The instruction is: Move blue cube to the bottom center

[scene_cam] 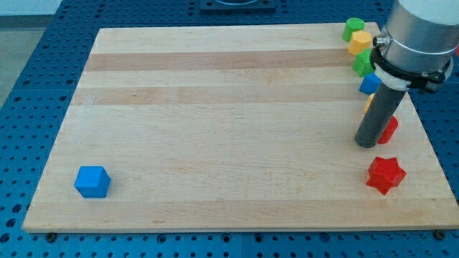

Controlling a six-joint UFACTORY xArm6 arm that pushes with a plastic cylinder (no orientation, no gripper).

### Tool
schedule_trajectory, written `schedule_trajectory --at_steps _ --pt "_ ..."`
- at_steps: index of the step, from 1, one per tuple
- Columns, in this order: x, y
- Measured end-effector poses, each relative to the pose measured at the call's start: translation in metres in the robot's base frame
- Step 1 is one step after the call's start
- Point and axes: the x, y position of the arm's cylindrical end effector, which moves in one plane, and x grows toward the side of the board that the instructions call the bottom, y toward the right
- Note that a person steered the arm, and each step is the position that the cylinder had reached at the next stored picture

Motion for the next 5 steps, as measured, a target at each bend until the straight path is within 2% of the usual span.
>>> schedule_trajectory --at_steps 3,5 --pt "0.000 -0.001" --pt "0.000 -0.129"
